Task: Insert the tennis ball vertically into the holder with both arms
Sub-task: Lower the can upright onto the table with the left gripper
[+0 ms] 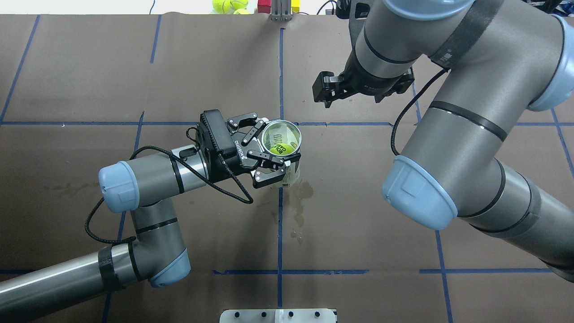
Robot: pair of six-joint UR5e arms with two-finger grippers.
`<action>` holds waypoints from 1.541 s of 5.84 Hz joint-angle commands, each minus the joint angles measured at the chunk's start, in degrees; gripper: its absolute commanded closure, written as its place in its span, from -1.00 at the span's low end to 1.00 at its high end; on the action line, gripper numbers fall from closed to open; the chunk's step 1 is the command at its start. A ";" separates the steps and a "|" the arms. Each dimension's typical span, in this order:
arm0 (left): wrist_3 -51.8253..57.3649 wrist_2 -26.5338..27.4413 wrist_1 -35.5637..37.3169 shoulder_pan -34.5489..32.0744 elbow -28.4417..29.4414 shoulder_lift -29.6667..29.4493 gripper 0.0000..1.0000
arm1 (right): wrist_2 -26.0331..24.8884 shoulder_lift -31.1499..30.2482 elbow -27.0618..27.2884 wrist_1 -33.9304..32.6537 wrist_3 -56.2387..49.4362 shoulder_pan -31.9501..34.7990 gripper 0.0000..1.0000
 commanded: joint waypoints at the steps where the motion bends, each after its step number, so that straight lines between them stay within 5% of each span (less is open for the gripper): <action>1: 0.29 0.20 0.08 -0.01 0.46 0.15 -0.73 | 0.16 -0.21 0.64 0.03 -0.58 1.26 -1.00; 5: 1.78 3.01 -0.62 0.60 4.76 0.07 -0.84 | 1.57 -2.05 3.19 -0.23 -1.28 2.94 -1.00; 9: 1.70 2.93 -0.80 0.52 2.84 -0.11 -1.00 | 1.57 -2.14 3.19 -0.23 -1.28 2.94 -1.00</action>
